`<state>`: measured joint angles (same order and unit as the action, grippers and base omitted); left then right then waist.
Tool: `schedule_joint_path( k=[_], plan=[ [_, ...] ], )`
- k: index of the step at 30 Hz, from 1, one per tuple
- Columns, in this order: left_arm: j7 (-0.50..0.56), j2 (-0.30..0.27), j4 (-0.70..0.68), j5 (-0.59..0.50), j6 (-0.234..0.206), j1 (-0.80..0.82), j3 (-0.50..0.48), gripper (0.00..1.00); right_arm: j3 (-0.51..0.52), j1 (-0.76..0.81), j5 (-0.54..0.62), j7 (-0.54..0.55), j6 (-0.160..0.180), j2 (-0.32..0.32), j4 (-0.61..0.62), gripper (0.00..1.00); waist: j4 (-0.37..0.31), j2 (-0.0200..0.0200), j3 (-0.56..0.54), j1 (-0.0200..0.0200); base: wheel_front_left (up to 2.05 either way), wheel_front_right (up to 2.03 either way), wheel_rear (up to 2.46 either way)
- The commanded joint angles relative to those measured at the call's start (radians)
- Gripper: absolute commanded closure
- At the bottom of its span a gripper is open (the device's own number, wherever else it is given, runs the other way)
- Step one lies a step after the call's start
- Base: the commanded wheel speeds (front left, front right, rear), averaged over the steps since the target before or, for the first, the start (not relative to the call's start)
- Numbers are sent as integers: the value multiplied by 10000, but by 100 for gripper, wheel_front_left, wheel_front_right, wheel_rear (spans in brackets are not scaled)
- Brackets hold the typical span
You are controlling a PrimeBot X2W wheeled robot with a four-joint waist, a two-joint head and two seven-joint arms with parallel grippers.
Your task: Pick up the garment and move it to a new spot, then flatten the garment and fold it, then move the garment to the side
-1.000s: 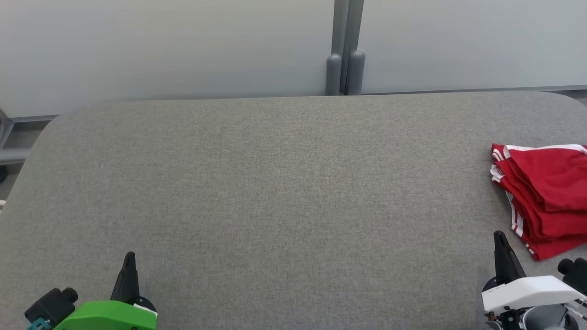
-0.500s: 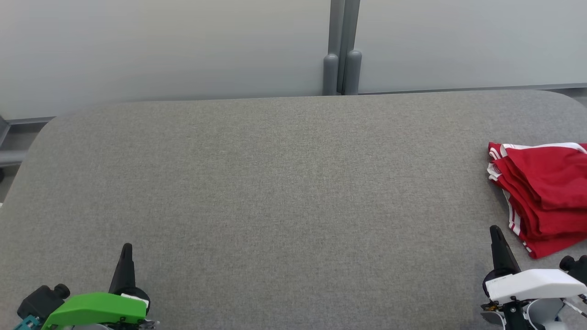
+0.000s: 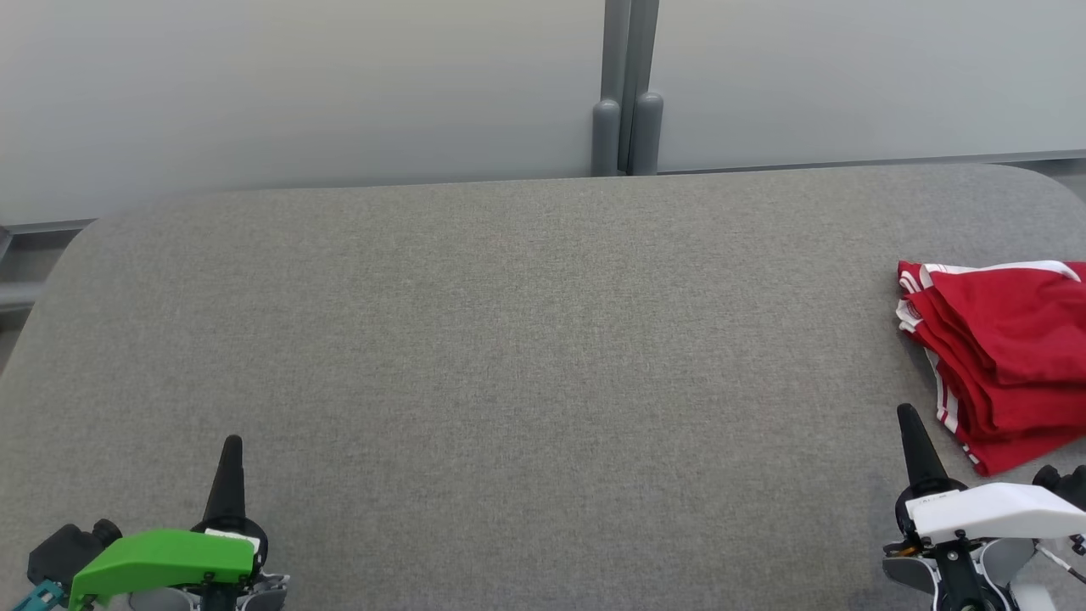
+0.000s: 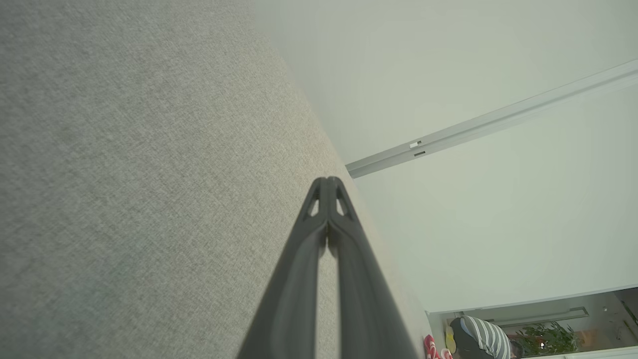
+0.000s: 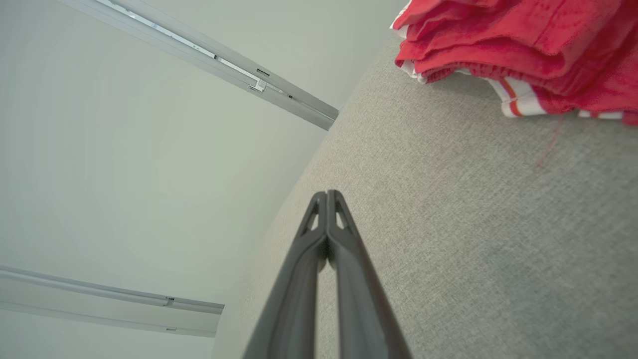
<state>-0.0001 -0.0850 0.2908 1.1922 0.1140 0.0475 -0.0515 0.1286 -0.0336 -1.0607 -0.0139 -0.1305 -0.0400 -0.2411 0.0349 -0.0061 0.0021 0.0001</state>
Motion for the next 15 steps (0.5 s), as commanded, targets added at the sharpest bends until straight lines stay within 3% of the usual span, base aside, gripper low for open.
schedule_joint_path(
  k=[1, 15],
  plan=[
    [68, -13, -139, 257, 49, 246, -77, 100, -14, -233, -325, 75, -6, -68, 45, 100, -8, 33, 1, 0, 0, 0, 0],
    [425, 102, -204, 1416, 89, 403, -289, 100, -79, -437, -1855, 409, -6, -88, -13, 100, -92, 40, 3, 0, 0, 0, 0]
  ],
)
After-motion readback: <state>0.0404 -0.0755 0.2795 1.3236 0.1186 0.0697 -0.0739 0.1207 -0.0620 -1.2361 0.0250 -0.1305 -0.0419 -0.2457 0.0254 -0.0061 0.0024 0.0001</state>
